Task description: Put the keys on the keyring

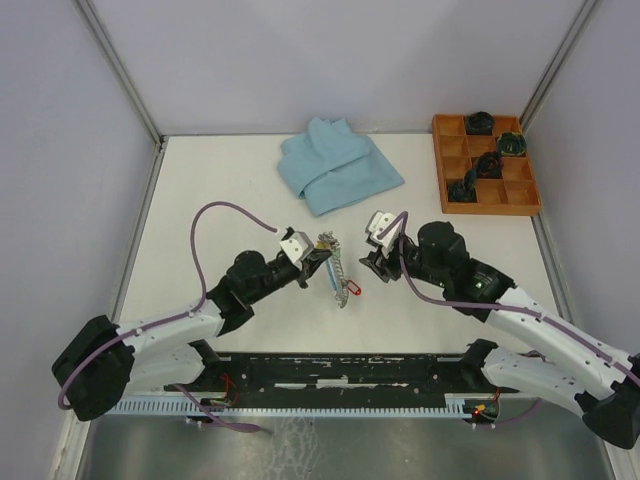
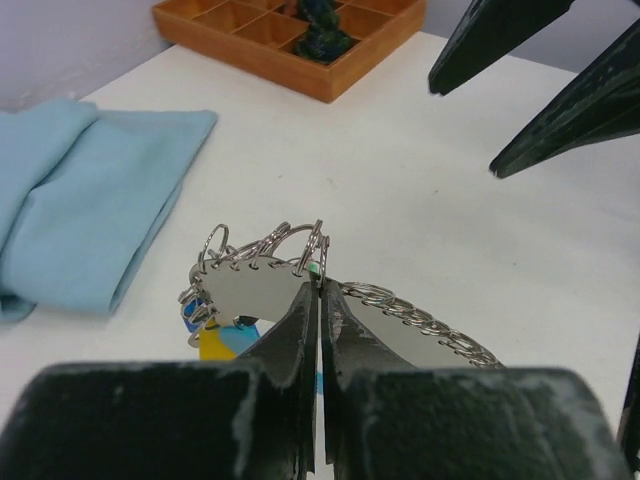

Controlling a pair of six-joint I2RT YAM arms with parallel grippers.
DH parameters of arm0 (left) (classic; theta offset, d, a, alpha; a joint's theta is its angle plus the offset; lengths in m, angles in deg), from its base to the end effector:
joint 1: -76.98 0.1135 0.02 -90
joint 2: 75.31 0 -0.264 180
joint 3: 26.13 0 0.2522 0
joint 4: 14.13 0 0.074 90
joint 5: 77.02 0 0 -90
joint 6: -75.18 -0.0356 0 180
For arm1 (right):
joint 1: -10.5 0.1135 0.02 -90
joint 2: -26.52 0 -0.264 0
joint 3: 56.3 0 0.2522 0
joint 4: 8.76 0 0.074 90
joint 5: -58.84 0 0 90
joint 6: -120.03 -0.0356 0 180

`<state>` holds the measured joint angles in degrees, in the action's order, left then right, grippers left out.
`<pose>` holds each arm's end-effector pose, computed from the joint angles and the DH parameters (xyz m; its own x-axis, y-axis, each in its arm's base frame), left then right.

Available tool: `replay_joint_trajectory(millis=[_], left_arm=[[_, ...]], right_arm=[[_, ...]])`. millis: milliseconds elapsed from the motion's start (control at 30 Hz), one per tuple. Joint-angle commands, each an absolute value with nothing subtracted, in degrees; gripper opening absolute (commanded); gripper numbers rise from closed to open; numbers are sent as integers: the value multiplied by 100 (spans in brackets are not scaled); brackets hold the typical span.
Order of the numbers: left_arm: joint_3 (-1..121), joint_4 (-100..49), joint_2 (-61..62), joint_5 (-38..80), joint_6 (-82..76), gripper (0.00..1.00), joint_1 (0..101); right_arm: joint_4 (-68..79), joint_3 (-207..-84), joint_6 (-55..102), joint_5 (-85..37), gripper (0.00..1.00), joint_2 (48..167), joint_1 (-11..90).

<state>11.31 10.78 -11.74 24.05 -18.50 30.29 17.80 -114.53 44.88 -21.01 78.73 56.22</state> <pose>0.1582 -0.1777 0.2365 0.0397 0.0497 -0.9980 0.8450 0.5314 0.0601 0.1429 0.1555 0.3103 -0.0266 -0.3887 -0.9210 -0.8553 0.4857 -0.1802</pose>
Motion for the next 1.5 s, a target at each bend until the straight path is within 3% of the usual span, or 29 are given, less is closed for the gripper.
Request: replay_joint_trajectory(millis=[0,300,500,867,1467], left_arm=[[824,1132,-1779,1391,-1476,3,3038],[94,851,-2765,570,-1113,3,3066],[-310,794,-3293,338,-889,3,3077],[-543,587,-3907,94,-808,3,3075],[-552,558,-3884,-71,-884,3,3071]], right_arm=[[1913,-11778,3572,-2792,54,8030,5647],[1789,-11563,2808,-3249,51,9141,5647],[940,-11342,2648,-2609,49,10136,5645],[817,-12054,3228,-1342,49,11951,5438],[1194,-12807,3083,-1879,48,12648,5418]])
